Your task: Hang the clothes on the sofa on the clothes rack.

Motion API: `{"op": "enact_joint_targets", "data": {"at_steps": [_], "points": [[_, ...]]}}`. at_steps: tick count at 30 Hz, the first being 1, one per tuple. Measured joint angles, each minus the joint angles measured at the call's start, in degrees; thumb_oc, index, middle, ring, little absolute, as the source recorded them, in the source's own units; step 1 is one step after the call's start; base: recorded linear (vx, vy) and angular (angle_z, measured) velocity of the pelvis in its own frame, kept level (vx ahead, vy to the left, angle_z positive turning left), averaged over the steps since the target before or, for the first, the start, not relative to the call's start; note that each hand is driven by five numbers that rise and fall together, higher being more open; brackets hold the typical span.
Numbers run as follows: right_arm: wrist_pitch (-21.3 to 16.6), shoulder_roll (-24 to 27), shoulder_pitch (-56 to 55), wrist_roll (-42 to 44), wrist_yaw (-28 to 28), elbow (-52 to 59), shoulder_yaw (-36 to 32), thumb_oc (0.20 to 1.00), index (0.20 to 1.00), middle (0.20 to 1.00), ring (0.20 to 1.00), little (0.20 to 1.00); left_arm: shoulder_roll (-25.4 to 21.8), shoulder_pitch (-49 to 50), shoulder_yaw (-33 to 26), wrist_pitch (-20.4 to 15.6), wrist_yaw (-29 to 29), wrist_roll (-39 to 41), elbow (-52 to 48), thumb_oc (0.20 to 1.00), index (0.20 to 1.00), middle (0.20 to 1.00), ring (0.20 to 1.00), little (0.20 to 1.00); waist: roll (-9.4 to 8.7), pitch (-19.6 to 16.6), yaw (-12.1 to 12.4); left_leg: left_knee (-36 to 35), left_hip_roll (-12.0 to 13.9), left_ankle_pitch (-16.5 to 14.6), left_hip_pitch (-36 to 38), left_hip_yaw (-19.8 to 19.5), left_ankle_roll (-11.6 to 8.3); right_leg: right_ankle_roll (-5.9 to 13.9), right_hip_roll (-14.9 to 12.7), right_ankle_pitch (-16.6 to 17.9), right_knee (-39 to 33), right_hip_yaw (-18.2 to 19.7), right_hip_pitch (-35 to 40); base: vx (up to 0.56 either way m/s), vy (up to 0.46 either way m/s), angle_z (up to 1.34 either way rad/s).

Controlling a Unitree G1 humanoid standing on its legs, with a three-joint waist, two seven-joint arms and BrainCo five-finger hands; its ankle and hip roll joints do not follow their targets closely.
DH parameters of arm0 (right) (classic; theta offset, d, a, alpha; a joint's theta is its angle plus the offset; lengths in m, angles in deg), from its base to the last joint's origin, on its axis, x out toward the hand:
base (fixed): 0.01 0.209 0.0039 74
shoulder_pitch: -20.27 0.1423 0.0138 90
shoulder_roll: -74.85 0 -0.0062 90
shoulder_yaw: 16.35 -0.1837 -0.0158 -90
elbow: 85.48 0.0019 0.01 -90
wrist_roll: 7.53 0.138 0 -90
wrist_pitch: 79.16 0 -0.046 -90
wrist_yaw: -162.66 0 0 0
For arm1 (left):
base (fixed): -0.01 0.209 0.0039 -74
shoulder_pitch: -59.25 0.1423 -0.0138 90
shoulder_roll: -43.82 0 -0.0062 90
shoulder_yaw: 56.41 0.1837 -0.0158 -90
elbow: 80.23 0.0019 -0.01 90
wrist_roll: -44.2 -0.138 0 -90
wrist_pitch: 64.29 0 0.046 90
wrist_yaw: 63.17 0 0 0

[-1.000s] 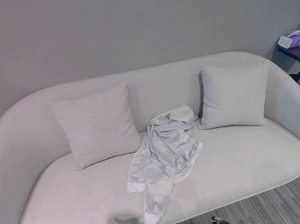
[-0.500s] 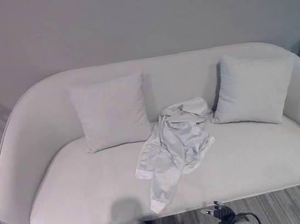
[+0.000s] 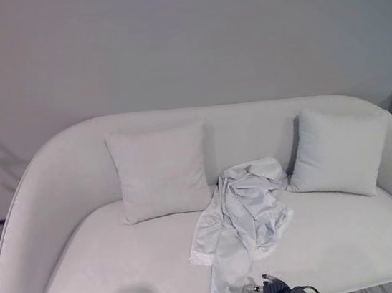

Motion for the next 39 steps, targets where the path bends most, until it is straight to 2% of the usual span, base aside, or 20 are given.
{"op": "enact_joint_targets", "data": {"at_steps": [2,3,4,5,6,8,9,10,12,13,16,19,23,26,27,31,32,33,35,39], "points": [[-0.1,0.1,-1.5,0.0,0.0,-0.1,-0.9,1.000,1.000,1.000,1.000,1.000,0.0,-0.4,0.0,0.0,0.0,0.0,-2.5,1.000,1.000,1.000,1.000,1.000,0.44,-0.3,-1.0,-0.9,-0.5,-0.1,-0.8,-2.4,-0.22,1.55,-1.5,1.5,-13.7,-0.7,0.4,0.16,-0.168,0.34],[-0.1,0.8,-1.1,0.0,0.0,0.0,-1.7,1.000,1.000,1.000,1.000,1.000,0.0,-1.1,-0.4,0.4,0.0,0.0,-3.8,1.000,1.000,1.000,1.000,1.000,1.60,1.2,-1.5,-1.5,-0.5,0.1,-1.4,-2.6,-0.09,3.58,-3.1,7.0,-17.5,0.2,-4.0,0.10,-0.159,0.38],[-0.4,2.1,-1.0,0.1,-0.1,1.2,-1.9,1.000,1.000,1.000,1.000,1.000,0.0,-2.6,0.3,0.7,0.1,0.1,-4.4,1.000,1.000,1.000,1.000,1.000,3.16,3.4,-2.9,-0.2,-0.1,0.1,-1.6,-4.6,-0.20,4.93,-4.3,10.5,-17.5,1.8,-6.0,0.14,-0.356,0.46],[-0.3,2.8,-1.3,0.6,-0.3,2.1,-1.7,1.000,1.000,1.000,1.000,1.000,-0.9,-3.2,0.6,0.6,0.2,0.3,-5.6,1.000,1.000,1.000,1.000,1.000,3.02,3.3,-4.0,-0.4,0.1,0.2,-1.0,-5.6,-0.29,4.30,-4.7,11.4,-17.2,3.8,-7.1,0.11,-0.395,0.75],[-0.1,2.7,-1.9,0.1,-0.1,3.4,-2.7,1.000,1.000,1.000,1.000,1.000,-1.9,-1.4,-0.3,1.6,0.3,0.4,-12.3,1.000,1.000,1.000,1.000,1.000,1.80,3.0,-3.9,-1.0,0.0,0.6,-0.7,-6.2,-0.88,3.94,-4.1,11.0,-16.0,3.5,-6.9,0.10,-0.323,0.74],[-0.6,2.8,-3.9,0.1,-0.3,6.0,-5.5,1.000,1.000,1.000,1.000,1.000,-4.8,3.5,-0.3,0.7,0.3,0.7,-28.2,1.000,1.000,1.000,1.000,1.000,-0.86,2.9,-3.3,-1.6,0.0,0.8,-0.4,-7.8,-0.87,2.79,-1.6,10.4,-15.6,3.1,-6.0,0.06,-0.156,0.55],[-0.4,2.8,-4.0,0.0,-0.5,5.1,-5.9,1.000,1.000,1.000,1.000,1.000,-5.6,3.7,-0.4,-0.2,0.3,0.8,-29.3,1.000,1.000,1.000,1.000,1.000,-2.52,2.6,-2.8,-2.4,-0.2,1.2,0.3,-8.0,-1.27,1.64,-0.8,10.6,-15.6,3.0,-5.2,0.05,-0.186,0.33],[-0.4,2.7,-4.0,0.0,-0.4,5.0,-6.0,1.000,1.000,1.000,1.000,1.000,-6.6,4.6,-0.8,1.0,0.3,0.8,-30.1,1.000,1.000,1.000,1.000,1.000,-4.46,2.3,-2.8,-3.0,-0.6,1.8,1.1,-8.2,-2.34,-0.46,-0.7,12.7,-15.7,2.3,-4.1,0.04,-0.150,0.04],[-0.6,3.5,-3.6,0.0,-0.7,5.1,-7.3,1.000,1.000,1.000,1.000,1.000,-6.6,7.2,-2.6,2.0,0.2,0.8,-34.6,1.000,1.000,1.000,1.000,1.000,-5.61,2.1,-2.6,-1.7,0.8,0.5,1.1,-7.8,-4.37,1.71,0.9,10.8,-16.8,1.9,-2.4,0.07,-0.131,-0.14],[-0.8,4.8,-3.6,-0.1,-1.2,5.7,-8.3,1.000,1.000,1.000,1.000,1.000,-6.1,7.2,-2.6,2.1,-0.1,0.8,-36.2,1.000,1.000,1.000,1.000,1.000,-4.11,2.3,-2.8,-1.7,2.5,0.2,0.7,-8.1,-5.07,1.75,2.4,10.6,-16.8,1.7,-2.5,0.09,-0.107,-0.05],[-0.4,8.4,-4.7,-0.4,-1.6,7.7,-14.7,1.000,1.000,1.000,1.000,1.000,-2.5,6.8,-6.8,3.3,0.0,3.1,-50.5,1.000,1.000,1.000,1.000,1.000,-0.69,3.4,-3.6,-4.0,6.6,1.4,2.5,-8.0,-7.03,0.83,6.5,9.9,-16.8,1.6,-2.0,0.06,-0.068,0.00],[-0.6,8.8,-5.9,-0.4,-1.6,13.9,-16.4,1.000,1.000,1.000,1.000,1.000,-2.8,4.1,-7.1,3.7,0.0,4.5,-57.6,1.000,1.000,1.000,1.000,1.000,-1.54,4.4,-5.4,-4.4,7.2,1.4,3.5,-7.6,-8.56,0.13,7.1,7.9,-16.8,1.7,-0.9,0.03,-0.039,-0.08],[-0.1,9.3,-7.1,-0.4,-2.2,17.3,-18.6,1.000,1.000,1.000,1.000,1.000,-4.7,0.9,-5.5,4.1,0.0,5.5,-64.9,1.000,1.000,1.000,1.000,1.000,-1.95,5.2,-6.5,-4.4,7.7,2.0,3.0,-7.3,-9.35,-0.29,7.5,6.7,-17.1,1.9,-1.8,0.00,-0.011,-0.04],[0.0,10.6,-9.0,-0.4,-2.9,21.3,-19.5,1.000,1.000,1.000,1.000,1.000,-5.9,-3.0,-1.8,4.2,0.2,5.6,-65.1,1.000,1.000,1.000,1.000,1.000,-1.51,5.4,-6.4,-4.4,7.9,2.0,2.5,-7.1,-9.45,-0.25,7.6,6.8,-17.2,1.8,-2.6,-0.02,-0.013,-0.07],[-0.1,11.7,-8.0,-0.4,-3.8,21.4,-20.1,1.000,1.000,1.000,1.000,1.000,-6.3,-7.0,2.7,4.2,0.2,5.5,-64.7,1.000,1.000,1.000,1.000,1.000,-1.03,6.6,-6.8,-4.4,8.0,2.8,2.2,-6.9,-10.10,-0.35,7.6,7.6,-17.2,1.4,-2.8,-0.07,-0.010,-0.05],[0.3,13.9,-6.4,-0.3,-4.9,25.6,-19.9,1.000,1.000,1.000,1.000,1.000,-7.5,-14.1,9.7,4.5,0.2,5.1,-62.9,1.000,1.000,1.000,1.000,1.000,-0.29,9.1,-7.5,-4.3,7.9,3.2,0.2,-6.9,-10.00,-0.28,7.3,8.1,-17.1,0.8,-4.8,-0.05,-0.011,-0.01],[0.3,14.6,-4.3,-0.3,-5.4,26.5,-19.9,1.000,1.000,1.000,1.000,1.000,-8.1,-17.1,11.0,4.3,0.1,4.5,-62.6,1.000,1.000,1.000,1.000,1.000,-0.12,11.4,-7.8,-4.3,7.7,3.7,0.3,-6.9,-10.14,-0.31,7.1,8.8,-17.1,0.4,-4.8,-0.10,-0.023,0.00],[0.3,16.0,-0.8,-0.2,-6.4,27.7,-19.8,1.000,1.000,1.000,1.000,1.000,-9.2,-23.4,15.5,4.3,0.4,2.4,-59.8,1.000,1.000,1.000,1.000,1.000,0.48,14.7,-8.1,-4.3,7.7,4.2,0.3,-6.8,-10.36,-0.15,7.1,10.2,-17.1,0.4,-4.8,-0.08,-0.022,-0.02],[0.3,16.9,2.7,0.1,-7.3,27.5,-19.5,1.000,1.000,1.000,1.000,1.000,-9.8,-28.4,18.7,4.3,0.5,0.4,-56.8,1.000,1.000,1.000,1.000,1.000,0.96,17.4,-8.7,-4.3,7.6,4.5,0.3,-6.9,-10.30,-0.36,7.1,10.6,-16.9,0.3,-4.8,-0.08,-0.028,-0.01],[0.2,18.8,9.4,0.2,-8.9,26.8,-16.4,1.000,1.000,1.000,1.000,1.000,-8.3,-33.7,20.9,4.2,2.1,0.0,-51.9,1.000,1.000,1.000,1.000,1.000,1.99,22.3,-9.2,-4.0,7.6,4.9,0.1,-6.8,-10.24,-0.47,7.0,11.5,-16.8,0.3,-5.1,-0.07,-0.037,-0.01]]}}
